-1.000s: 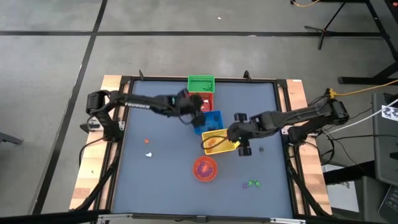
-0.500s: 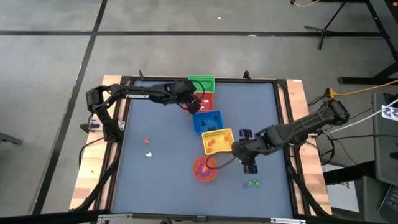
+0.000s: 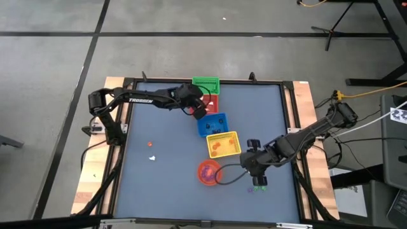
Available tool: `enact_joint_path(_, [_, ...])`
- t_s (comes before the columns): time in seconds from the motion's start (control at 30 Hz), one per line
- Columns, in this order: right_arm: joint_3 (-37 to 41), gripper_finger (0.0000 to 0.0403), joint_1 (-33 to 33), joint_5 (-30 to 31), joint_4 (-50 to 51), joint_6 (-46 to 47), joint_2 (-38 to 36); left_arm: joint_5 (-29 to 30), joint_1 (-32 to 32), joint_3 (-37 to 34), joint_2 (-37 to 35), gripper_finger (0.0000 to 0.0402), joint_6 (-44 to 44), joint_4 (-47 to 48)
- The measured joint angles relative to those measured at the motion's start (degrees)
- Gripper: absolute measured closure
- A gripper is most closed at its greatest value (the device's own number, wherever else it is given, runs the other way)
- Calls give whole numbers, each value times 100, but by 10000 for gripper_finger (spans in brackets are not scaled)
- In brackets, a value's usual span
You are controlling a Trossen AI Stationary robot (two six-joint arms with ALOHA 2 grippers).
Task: Sort Halloween decoration
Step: Put the white ghost toy into the red bin, then put the green skeleton toy into the green bin
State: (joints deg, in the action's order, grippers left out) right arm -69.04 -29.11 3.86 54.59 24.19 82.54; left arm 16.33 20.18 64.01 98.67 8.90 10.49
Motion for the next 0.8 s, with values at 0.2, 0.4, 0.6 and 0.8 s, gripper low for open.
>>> enact_joint_path(0.2, [2,219,-65,0,-379,-1,2,3,-113,-2,0,320,-201,-1])
enact_joint_path(0.4, [2,219,-67,-29,-522,0,7,5,-122,-4,0,274,-198,-3])
enact_joint_path(0.6, [20,219,-312,-89,-515,0,7,5,-122,-4,0,261,-193,-2])
enact_joint_path(0.8, [308,219,-838,-90,-577,2,11,5,-122,-4,0,260,-183,17])
